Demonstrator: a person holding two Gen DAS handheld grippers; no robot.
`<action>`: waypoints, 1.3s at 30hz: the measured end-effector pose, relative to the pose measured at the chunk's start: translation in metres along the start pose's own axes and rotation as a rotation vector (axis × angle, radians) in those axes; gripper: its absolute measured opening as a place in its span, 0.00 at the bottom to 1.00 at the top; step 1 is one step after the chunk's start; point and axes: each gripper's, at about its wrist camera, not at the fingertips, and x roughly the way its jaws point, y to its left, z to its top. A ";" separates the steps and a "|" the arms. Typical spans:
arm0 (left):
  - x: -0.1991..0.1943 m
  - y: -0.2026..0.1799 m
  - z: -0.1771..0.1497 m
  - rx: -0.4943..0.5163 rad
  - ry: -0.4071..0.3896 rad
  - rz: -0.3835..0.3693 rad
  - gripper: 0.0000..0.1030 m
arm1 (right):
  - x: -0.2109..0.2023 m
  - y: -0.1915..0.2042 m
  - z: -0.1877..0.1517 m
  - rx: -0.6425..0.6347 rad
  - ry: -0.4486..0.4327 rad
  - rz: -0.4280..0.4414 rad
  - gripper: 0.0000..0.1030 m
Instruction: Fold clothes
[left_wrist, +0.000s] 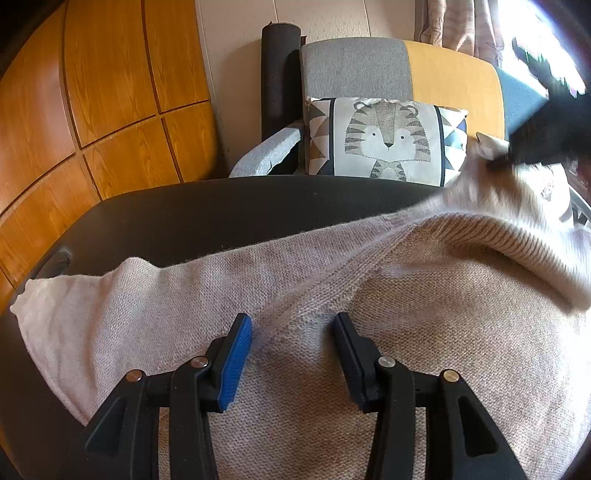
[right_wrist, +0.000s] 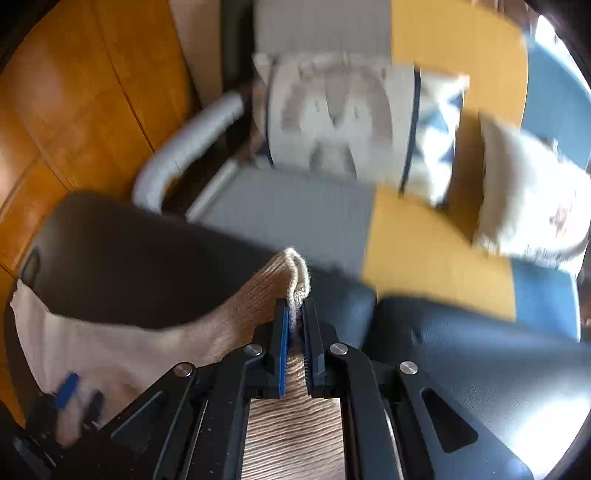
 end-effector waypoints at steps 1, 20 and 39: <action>0.000 0.000 0.000 -0.001 0.000 -0.001 0.47 | -0.011 0.008 0.004 -0.025 -0.042 -0.002 0.06; 0.001 0.013 0.001 -0.073 0.006 -0.035 0.47 | -0.045 0.130 -0.160 -0.354 -0.021 0.139 0.16; -0.001 0.011 0.000 -0.062 0.006 -0.020 0.47 | -0.078 -0.035 -0.136 0.262 -0.138 0.163 0.33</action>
